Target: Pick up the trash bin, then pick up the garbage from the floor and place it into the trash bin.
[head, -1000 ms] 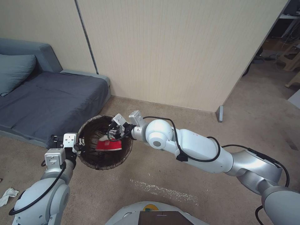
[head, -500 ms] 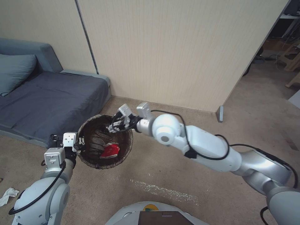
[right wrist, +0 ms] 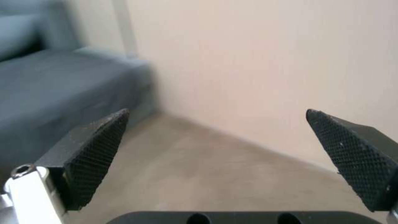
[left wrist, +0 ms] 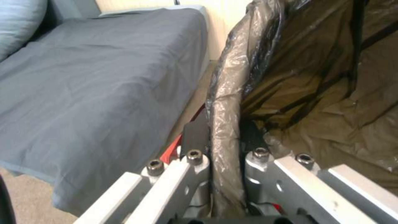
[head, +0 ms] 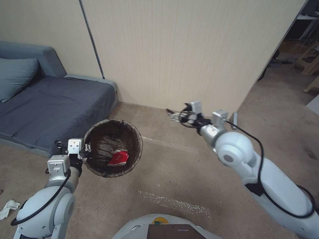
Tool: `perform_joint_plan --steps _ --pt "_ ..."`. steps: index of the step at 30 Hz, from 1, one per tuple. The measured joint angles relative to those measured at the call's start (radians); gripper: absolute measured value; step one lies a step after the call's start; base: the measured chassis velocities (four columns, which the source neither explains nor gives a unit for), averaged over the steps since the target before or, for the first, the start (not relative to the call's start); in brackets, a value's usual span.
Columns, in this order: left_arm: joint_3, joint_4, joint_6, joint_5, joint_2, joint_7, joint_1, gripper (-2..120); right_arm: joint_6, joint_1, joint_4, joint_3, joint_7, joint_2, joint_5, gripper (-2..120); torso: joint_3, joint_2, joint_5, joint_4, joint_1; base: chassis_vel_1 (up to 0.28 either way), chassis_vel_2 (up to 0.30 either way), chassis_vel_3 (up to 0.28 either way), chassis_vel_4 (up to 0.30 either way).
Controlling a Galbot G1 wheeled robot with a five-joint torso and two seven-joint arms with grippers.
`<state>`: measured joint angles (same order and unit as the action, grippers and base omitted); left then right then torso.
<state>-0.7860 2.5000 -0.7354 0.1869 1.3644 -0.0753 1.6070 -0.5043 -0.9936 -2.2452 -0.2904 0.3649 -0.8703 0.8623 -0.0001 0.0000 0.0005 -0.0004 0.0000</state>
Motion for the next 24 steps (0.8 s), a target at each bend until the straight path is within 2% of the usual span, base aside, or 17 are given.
perform_joint_plan --steps 1,4,6,8,9,12,13,16,20,24 --pt "0.0 0.0 0.0 0.0 0.0 0.0 0.0 4 0.0 0.0 0.0 0.0 0.0 0.0 0.0 100 0.0 0.0 0.0 0.0 0.0 0.0 0.0 0.0 0.0" --pt "0.0 0.0 0.0 0.006 -0.002 -0.001 0.0 4 0.054 -0.131 -0.011 -0.145 -0.02 -0.066 -0.16 100 0.0 0.0 -0.0003 0.0008 0.0 0.0 0.0 0.0 0.0" --pt "0.0 0.0 0.0 0.007 -0.003 -0.001 0.001 4 0.068 -0.164 -0.012 -0.172 -0.036 -0.089 -0.208 100 0.0 0.0 -0.0005 0.0006 0.0 0.0 0.0 0.0 0.0" --pt "0.0 0.0 0.0 0.008 -0.002 0.0 0.0 4 0.106 -0.247 -0.012 -0.227 -0.073 -0.176 -0.307 100 0.0 0.0 -0.0003 0.0003 0.0 0.0 0.0 0.0 0.0" --pt "0.0 0.0 0.0 0.008 -0.002 0.0 0.0 4 0.106 -0.247 -0.012 -0.227 -0.073 -0.176 -0.307 100 0.0 0.0 -0.0003 0.0003 0.0 0.0 0.0 0.0 0.0" --pt "0.0 0.0 0.0 0.01 0.009 0.001 0.003 4 0.17 -0.353 -0.008 -0.291 -0.113 -0.329 -0.428 100 0.0 0.0 -0.0004 0.0002 0.0 0.0 0.0 0.0 0.0" --pt "0.0 0.0 0.0 0.01 0.009 0.001 0.003 4 0.17 -0.353 -0.008 -0.291 -0.113 -0.329 -0.428 100 0.0 0.0 -0.0004 0.0002 0.0 0.0 0.0 0.0 0.0" --pt "0.005 0.0 0.0 0.007 0.021 0.003 0.018 4 0.244 -0.425 0.001 -0.365 -0.158 -0.425 -0.574 100 0.0 0.0 -0.0008 0.0005 0.0 0.0 0.0 0.0 0.0" --pt "0.013 0.0 0.0 0.017 0.037 0.0 0.029 4 0.311 -0.494 0.002 -0.436 -0.193 -0.483 -0.663 100 0.0 0.0 -0.0008 0.0005 0.0 0.0 0.0 0.0 0.0" --pt "0.017 0.0 0.0 0.022 0.043 -0.003 0.038 4 0.354 -0.557 0.0 -0.47 -0.209 -0.517 -0.691 100 0.0 0.0 -0.0007 0.0003 0.0 0.0 0.0 0.0 0.0"
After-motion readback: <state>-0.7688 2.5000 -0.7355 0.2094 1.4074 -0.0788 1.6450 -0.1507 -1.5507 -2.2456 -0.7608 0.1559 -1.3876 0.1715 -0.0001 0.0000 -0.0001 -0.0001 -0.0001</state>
